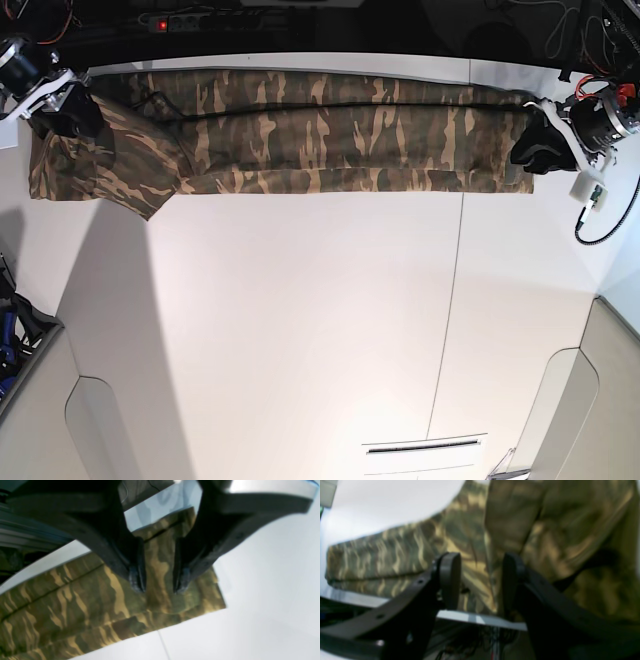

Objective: Fold the T-shirt properly
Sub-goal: 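Lay the long folded strip flat and release both grippers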

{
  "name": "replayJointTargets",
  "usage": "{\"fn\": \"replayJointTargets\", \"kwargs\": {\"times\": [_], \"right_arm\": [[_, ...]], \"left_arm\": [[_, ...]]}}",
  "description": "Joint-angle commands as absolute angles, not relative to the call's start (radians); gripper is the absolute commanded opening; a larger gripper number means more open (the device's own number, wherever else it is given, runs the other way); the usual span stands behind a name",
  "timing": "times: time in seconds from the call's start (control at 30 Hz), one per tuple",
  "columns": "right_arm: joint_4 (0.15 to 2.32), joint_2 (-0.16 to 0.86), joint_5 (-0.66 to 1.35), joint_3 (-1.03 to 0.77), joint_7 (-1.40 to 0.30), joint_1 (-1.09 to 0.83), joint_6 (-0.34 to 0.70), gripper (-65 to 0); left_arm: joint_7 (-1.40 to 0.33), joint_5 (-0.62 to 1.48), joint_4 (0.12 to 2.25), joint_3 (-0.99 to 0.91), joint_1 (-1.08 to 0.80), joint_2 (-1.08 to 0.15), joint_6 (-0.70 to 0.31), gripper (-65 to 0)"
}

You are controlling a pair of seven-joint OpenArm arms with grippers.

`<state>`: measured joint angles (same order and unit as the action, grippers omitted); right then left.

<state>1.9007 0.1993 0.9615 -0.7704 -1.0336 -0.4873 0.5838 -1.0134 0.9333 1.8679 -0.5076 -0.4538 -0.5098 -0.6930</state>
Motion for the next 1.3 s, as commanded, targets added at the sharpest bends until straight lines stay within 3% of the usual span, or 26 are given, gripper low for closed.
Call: {"fn": "replayJointTargets", "kwargs": {"times": [0.0,0.1,0.23,0.27,0.4,0.63,0.8,1.13,1.27], "right_arm": [[1.937,0.212,0.999,-0.786,-1.018,-0.488,0.591,-38.1],[1.997,0.203,1.003,-0.787,-1.018,-0.487,0.592,-42.9],[2.025,0.152,0.996,-0.775,-1.018,-0.435,0.592,-64.0],[2.022,0.141,0.981,-0.765,-1.014,-0.417,0.592,-65.0],[1.978,0.133,0.907,-0.7,-0.97,-0.374,0.591,-65.0],[1.859,0.168,0.775,-0.657,-0.949,-0.36,0.591,-65.0],[1.74,0.233,0.775,-0.657,-0.894,-0.36,0.59,-65.0],[1.664,0.247,0.834,-0.657,-0.896,-0.361,0.588,-65.0],[1.664,0.247,0.834,-0.657,-0.902,-0.36,0.588,-65.0]], "left_arm": [[-0.991,0.951,1.884,-0.524,-0.452,-0.526,-0.698,-43.8],[-0.991,0.951,1.884,-0.532,-0.451,-0.525,-0.698,-43.7],[-0.957,0.947,1.882,-0.532,-0.451,-0.513,-0.698,-40.4],[-0.937,0.939,1.882,-0.532,-0.451,-0.505,-0.698,-38.2],[-0.894,0.892,1.881,-0.532,-0.451,-0.453,-0.698,-31.9],[-0.899,0.89,1.816,-0.532,-0.452,-0.427,-0.698,-31.4],[-0.897,0.889,1.727,-0.532,-0.451,-0.427,-0.691,-22.8],[-0.791,0.778,1.684,-0.532,-0.446,-0.432,-0.665,-22.8],[-0.764,0.722,1.684,-0.532,-0.445,-0.432,-0.605,-22.8]]}}
